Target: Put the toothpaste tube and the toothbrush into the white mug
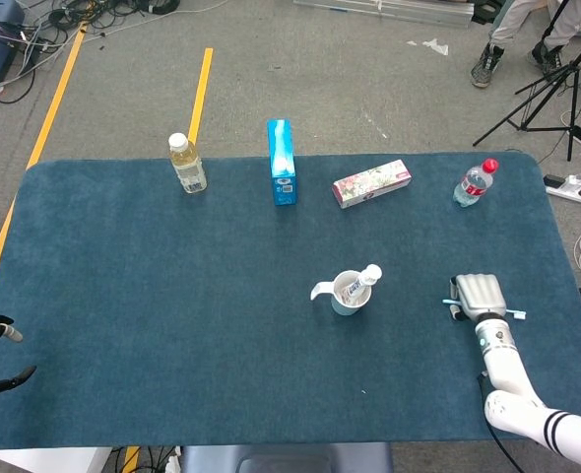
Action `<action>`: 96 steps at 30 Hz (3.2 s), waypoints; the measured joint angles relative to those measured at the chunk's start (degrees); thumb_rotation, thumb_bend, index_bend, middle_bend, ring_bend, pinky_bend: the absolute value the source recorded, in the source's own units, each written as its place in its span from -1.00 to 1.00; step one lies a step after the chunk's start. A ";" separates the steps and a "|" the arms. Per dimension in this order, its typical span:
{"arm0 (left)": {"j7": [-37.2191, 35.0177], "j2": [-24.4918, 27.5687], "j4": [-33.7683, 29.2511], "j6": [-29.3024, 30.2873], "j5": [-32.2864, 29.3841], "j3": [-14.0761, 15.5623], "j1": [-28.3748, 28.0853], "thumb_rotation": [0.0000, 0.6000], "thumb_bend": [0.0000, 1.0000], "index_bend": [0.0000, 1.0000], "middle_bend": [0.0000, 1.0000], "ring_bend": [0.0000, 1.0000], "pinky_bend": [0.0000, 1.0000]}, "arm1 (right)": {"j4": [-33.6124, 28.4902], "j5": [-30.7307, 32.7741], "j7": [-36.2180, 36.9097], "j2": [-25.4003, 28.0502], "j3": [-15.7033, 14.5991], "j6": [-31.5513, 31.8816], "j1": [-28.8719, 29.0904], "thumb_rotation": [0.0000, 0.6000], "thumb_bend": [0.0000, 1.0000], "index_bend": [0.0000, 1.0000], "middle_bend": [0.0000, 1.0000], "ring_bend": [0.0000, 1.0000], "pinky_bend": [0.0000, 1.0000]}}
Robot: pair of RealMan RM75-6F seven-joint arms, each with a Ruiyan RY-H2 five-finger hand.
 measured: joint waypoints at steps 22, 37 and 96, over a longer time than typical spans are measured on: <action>-0.04 0.00 0.06 -0.04 -0.08 -0.04 -0.01 1.00 -1.00 -0.06 -0.36 -0.34 -0.22 | -2.76 -1.80 0.53 1.38 0.91 1.33 -0.43 1.00 -0.33 0.27 1.00 1.00 1.00; 0.52 -0.19 0.06 -0.45 -0.45 -0.01 -0.15 1.00 -1.00 -0.07 -0.36 -0.34 -0.22 | -25.04 -9.22 4.77 15.11 5.99 12.25 -2.45 1.00 -0.32 0.28 1.00 1.00 1.00; -0.36 0.47 -0.51 -0.34 -0.25 0.12 0.06 1.00 -1.00 -0.07 -0.35 -0.34 -0.22 | -18.92 -45.11 69.60 3.90 7.83 20.93 0.21 1.00 -0.30 0.31 1.00 1.00 1.00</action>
